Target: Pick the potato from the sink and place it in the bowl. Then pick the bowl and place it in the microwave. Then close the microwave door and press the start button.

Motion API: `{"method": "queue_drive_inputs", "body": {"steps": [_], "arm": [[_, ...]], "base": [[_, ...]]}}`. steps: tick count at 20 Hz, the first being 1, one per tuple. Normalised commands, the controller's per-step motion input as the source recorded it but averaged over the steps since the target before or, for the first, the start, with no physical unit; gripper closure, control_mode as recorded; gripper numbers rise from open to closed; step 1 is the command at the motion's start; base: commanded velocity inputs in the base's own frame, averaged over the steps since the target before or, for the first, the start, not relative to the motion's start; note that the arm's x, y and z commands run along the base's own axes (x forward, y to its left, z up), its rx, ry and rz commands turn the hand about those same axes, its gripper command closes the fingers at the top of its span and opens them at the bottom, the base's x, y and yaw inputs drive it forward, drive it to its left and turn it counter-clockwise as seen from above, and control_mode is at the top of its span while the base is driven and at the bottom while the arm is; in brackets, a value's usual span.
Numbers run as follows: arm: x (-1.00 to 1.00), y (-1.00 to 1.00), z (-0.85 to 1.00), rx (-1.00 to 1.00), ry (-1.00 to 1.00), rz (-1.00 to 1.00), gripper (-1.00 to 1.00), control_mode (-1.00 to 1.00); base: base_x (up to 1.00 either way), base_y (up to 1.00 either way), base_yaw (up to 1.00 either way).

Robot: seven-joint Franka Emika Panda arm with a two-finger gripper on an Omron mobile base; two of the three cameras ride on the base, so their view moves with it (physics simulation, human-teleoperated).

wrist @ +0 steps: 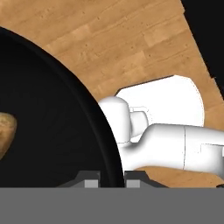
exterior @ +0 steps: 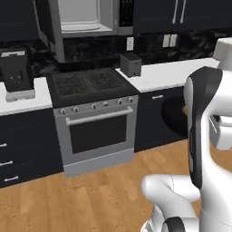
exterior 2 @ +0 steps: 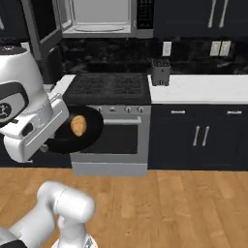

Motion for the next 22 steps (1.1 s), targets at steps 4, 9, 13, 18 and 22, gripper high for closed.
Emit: {"method": "queue_drive_inputs", "body": {"steps": [4,9,13,18,22], "arm": [[0.00,0.00,0.00,0.00,0.00,0.00,1.00,1.00],[0.00,0.00,0.00,0.00,0.00,0.00,1.00,1.00],[0.00,0.00,0.00,0.00,0.00,0.00,1.00,1.00],[0.00,0.00,0.00,0.00,0.00,0.00,1.00,1.00],[0.00,0.00,0.00,0.00,0.00,0.00,1.00,1.00]], "base": [[0.64,-0.33,0.77],[0.59,-0.85,0.54],[0.67,-0.90,0.40],[0.90,-0.49,0.26],[0.79,-0.23,0.17]]}}
